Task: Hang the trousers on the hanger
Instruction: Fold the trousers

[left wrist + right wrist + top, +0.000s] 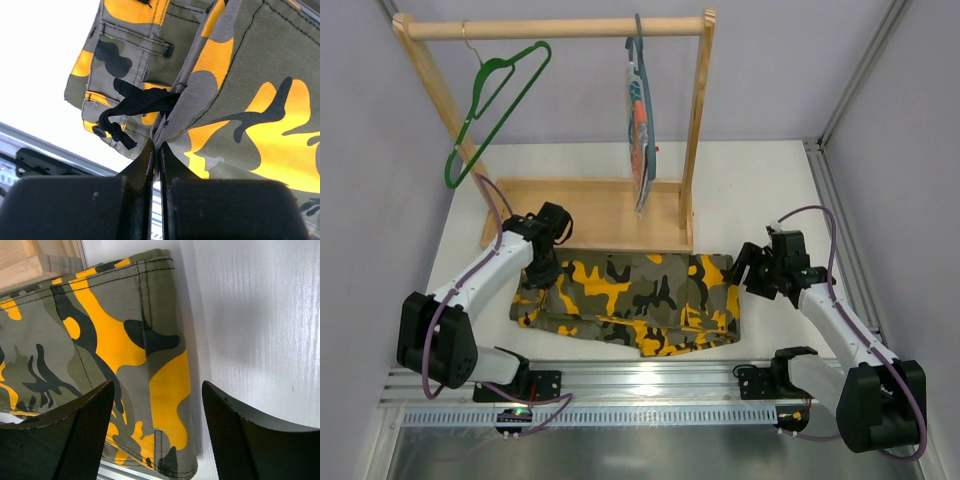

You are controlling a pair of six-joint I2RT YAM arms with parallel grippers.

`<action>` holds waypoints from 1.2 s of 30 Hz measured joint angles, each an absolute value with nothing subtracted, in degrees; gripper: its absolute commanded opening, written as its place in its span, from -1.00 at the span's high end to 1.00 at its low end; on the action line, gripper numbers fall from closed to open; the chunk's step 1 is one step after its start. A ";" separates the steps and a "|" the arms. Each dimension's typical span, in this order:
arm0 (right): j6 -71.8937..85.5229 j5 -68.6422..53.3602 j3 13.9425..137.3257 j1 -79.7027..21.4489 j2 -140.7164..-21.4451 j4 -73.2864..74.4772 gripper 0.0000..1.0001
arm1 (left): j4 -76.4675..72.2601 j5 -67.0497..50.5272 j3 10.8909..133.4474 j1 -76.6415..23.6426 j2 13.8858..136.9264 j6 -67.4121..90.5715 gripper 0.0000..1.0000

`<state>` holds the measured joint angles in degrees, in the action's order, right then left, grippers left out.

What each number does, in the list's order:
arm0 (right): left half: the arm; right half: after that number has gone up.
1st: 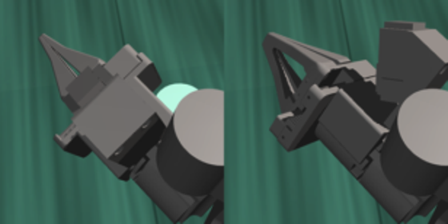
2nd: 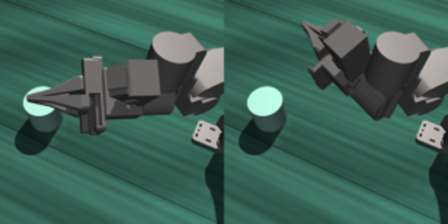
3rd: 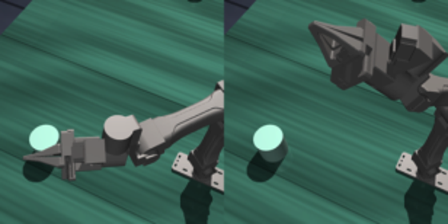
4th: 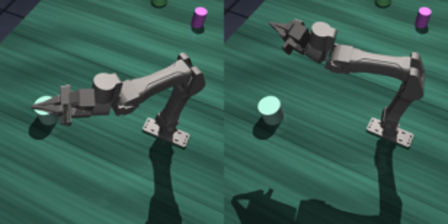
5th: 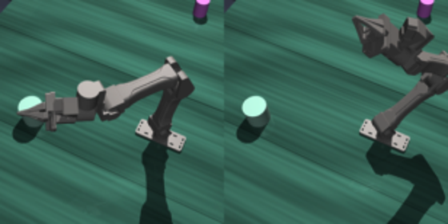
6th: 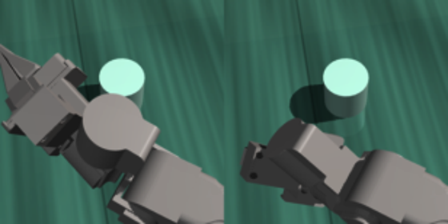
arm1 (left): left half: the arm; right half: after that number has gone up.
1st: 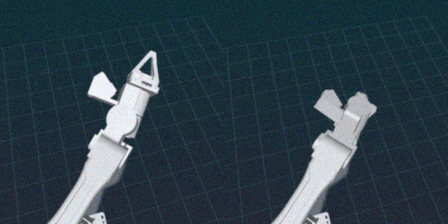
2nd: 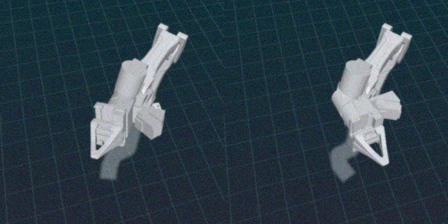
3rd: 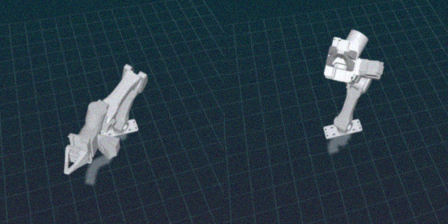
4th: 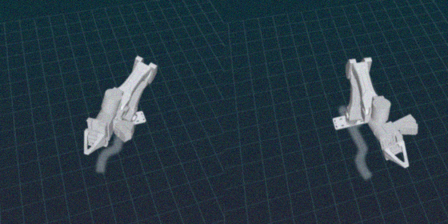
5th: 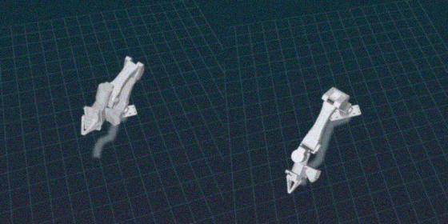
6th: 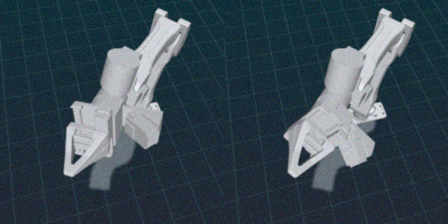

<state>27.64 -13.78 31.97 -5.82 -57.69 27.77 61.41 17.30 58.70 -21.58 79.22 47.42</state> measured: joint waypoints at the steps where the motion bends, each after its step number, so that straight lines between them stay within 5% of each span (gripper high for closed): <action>1: 27.53 -14.13 31.57 -5.82 -57.91 27.40 -0.47 | 61.71 17.91 58.70 -21.30 79.22 47.42 0.99; 21: 27.42 -22.74 26.61 -5.82 -62.33 16.32 -0.45 | 59.48 16.75 55.16 -16.71 79.02 44.60 0.99; 22: 27.57 -23.38 25.87 -5.82 -63.05 15.22 -0.38 | 59.40 16.80 54.92 -16.64 79.02 44.56 0.99; 23: 27.88 -23.99 25.02 -5.82 -63.83 14.17 0.00 | 59.35 16.80 54.76 -16.58 79.02 44.51 0.99; 27: 29.32 -24.16 23.44 -5.82 -66.76 12.86 0.91 | 57.69 15.66 53.74 -16.40 79.00 44.38 0.99; 36: 32.03 -10.70 27.97 -4.91 -59.77 24.56 0.93 | 49.45 8.99 48.21 -20.23 79.02 46.59 0.99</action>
